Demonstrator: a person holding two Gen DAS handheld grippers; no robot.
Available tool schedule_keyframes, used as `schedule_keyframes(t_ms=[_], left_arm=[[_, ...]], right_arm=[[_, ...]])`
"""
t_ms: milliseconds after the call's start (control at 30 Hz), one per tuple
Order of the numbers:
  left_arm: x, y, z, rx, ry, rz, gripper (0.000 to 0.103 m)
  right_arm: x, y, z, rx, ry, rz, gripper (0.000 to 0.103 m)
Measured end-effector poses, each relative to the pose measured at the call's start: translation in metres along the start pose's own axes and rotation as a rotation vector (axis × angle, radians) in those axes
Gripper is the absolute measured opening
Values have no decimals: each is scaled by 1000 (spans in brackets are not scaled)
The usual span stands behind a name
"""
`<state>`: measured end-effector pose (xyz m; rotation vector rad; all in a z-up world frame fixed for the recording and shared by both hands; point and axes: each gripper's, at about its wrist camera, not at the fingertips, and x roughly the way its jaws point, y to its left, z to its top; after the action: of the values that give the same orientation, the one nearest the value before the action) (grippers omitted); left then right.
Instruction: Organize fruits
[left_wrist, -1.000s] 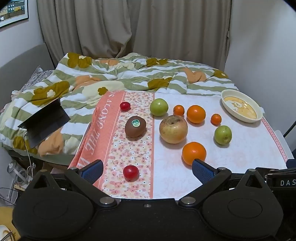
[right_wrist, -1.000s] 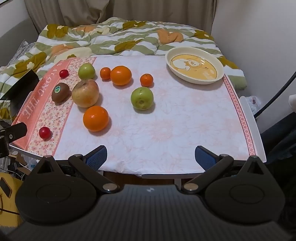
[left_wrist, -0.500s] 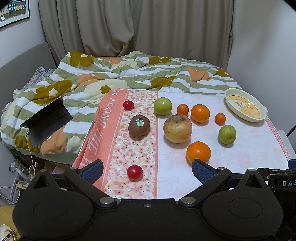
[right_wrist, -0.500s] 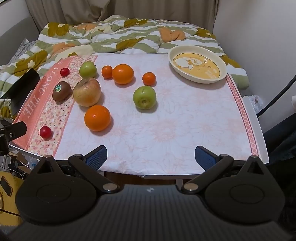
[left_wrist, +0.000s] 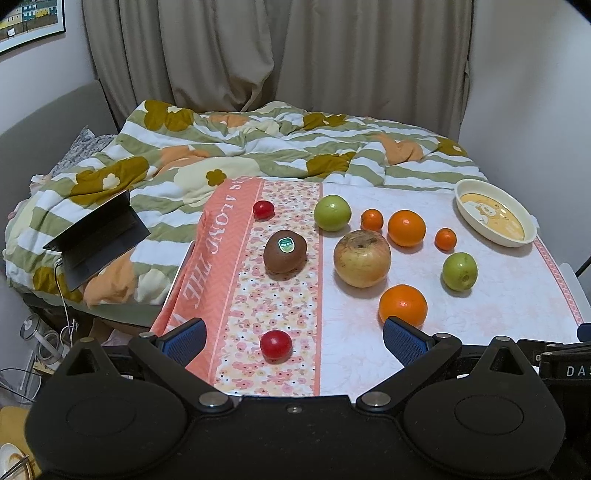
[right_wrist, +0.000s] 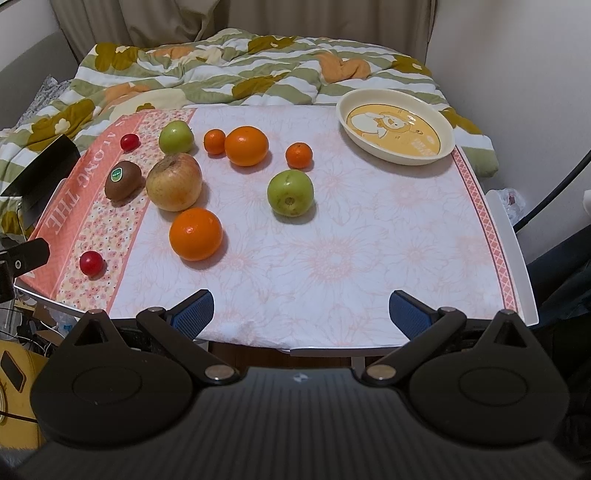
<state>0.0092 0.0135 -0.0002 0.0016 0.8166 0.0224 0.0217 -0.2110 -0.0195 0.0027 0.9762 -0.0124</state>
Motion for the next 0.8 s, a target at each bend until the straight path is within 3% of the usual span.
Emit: schedule_keyframes(t_ms=[800], left_arm=[[-2,7,0,4,1,3,103]], right_arm=[[-3,4,-3,5,-4,-1,103]])
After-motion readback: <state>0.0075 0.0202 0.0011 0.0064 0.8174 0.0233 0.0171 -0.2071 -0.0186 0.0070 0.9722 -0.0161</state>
